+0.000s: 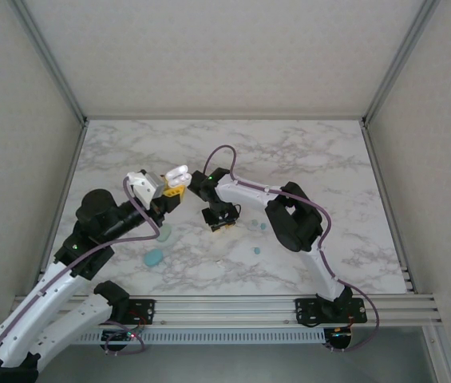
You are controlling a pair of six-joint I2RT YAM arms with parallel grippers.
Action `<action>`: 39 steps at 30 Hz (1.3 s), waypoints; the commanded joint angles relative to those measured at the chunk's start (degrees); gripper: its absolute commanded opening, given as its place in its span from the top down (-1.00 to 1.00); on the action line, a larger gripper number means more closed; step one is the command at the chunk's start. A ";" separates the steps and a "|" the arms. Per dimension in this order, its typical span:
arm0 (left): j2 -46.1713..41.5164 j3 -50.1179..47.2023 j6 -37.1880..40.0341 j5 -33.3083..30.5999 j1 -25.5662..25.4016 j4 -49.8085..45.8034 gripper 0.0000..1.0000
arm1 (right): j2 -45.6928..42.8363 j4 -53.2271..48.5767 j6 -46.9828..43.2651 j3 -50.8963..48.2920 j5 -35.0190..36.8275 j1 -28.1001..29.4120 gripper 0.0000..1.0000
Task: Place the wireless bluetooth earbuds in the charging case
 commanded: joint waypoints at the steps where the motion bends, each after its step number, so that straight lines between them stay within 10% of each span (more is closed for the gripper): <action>1: 0.07 2.13 0.33 1.38 -0.17 1.58 0.81 | -0.09 2.72 0.19 -2.50 2.53 0.04 0.40; 26: 1.05 2.48 -0.44 1.66 -0.17 1.58 0.79 | -1.17 8.40 4.34 -5.60 -1.61 -1.58 0.21; 39: 1.40 2.30 -0.55 1.83 -0.17 1.58 0.79 | -2.96 7.88 3.79 -6.45 0.61 -1.60 0.43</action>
